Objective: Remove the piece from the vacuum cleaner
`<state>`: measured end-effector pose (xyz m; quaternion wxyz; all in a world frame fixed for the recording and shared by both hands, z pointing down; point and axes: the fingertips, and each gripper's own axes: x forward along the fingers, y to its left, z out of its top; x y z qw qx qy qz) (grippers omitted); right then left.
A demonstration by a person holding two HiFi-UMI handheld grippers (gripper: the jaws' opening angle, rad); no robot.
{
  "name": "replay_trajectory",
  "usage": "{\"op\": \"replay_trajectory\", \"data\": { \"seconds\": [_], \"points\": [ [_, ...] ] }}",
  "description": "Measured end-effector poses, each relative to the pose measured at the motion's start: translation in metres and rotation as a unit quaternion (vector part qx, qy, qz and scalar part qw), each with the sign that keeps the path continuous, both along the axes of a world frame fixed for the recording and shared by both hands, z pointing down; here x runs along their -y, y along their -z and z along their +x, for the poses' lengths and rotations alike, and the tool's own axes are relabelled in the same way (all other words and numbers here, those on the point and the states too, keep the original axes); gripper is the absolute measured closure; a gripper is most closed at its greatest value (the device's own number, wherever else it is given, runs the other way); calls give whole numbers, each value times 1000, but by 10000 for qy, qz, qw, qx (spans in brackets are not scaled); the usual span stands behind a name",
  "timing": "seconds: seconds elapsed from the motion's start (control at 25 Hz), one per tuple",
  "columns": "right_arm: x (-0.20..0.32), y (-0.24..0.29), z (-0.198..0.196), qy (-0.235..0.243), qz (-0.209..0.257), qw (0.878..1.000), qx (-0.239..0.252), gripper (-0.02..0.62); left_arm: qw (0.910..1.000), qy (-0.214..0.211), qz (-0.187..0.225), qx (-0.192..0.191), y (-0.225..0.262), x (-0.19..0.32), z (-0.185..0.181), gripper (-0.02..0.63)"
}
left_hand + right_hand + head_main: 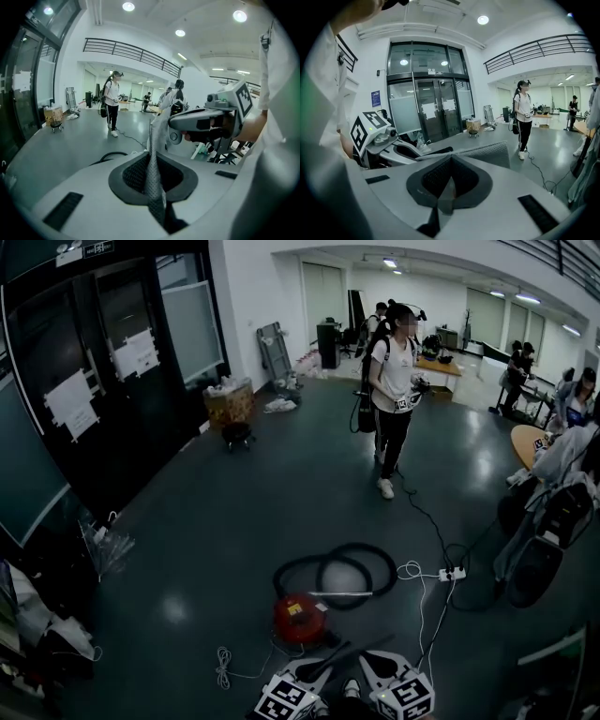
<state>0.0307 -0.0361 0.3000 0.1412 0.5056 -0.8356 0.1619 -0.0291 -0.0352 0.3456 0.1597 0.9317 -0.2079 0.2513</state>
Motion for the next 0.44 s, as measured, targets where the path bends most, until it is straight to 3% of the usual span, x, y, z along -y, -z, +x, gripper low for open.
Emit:
{"op": "replay_trajectory", "data": {
  "seconds": [0.44],
  "points": [
    [12,-1,5,252,-71,9996,-119,580,9996,271,54,-88,2,15,10,580]
  ]
}}
